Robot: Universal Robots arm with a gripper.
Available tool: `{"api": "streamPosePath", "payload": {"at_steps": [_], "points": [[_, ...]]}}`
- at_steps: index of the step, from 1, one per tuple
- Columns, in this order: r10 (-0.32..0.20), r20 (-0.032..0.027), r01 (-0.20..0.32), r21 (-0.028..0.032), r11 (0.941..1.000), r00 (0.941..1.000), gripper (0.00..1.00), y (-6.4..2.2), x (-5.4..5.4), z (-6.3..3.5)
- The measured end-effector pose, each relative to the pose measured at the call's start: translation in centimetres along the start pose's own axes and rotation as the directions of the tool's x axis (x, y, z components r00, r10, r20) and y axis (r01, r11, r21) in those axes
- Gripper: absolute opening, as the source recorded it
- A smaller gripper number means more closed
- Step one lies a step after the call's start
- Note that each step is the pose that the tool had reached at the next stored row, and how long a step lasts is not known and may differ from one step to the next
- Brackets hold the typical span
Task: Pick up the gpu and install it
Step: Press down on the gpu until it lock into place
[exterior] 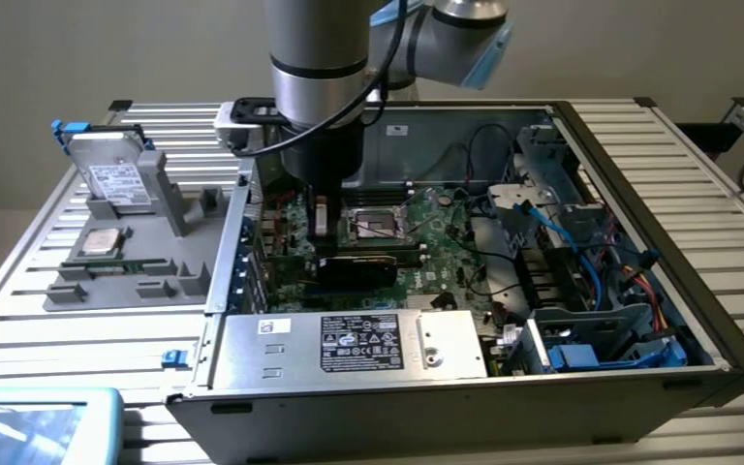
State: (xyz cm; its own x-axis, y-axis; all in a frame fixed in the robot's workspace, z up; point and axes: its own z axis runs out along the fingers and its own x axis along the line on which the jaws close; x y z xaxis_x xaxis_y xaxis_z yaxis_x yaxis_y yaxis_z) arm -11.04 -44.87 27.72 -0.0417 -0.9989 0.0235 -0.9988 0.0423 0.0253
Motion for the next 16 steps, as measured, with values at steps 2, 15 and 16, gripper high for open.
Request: {"api": "streamPosePath", "payload": {"at_steps": [2, 15, 16], "points": [[0.004, 0.0003, -0.004, 0.0002, 1.0, 1.0, 0.12, 0.02, -0.01, 0.15], [0.021, 0.0001, -0.021, -0.0001, 0.9998, 0.9998, 0.12, 0.19, -0.02, 0.91], [0.022, 0.0003, -0.022, -0.0002, 0.9998, 0.9998, 0.12, 0.21, -0.02, 0.94]]}}
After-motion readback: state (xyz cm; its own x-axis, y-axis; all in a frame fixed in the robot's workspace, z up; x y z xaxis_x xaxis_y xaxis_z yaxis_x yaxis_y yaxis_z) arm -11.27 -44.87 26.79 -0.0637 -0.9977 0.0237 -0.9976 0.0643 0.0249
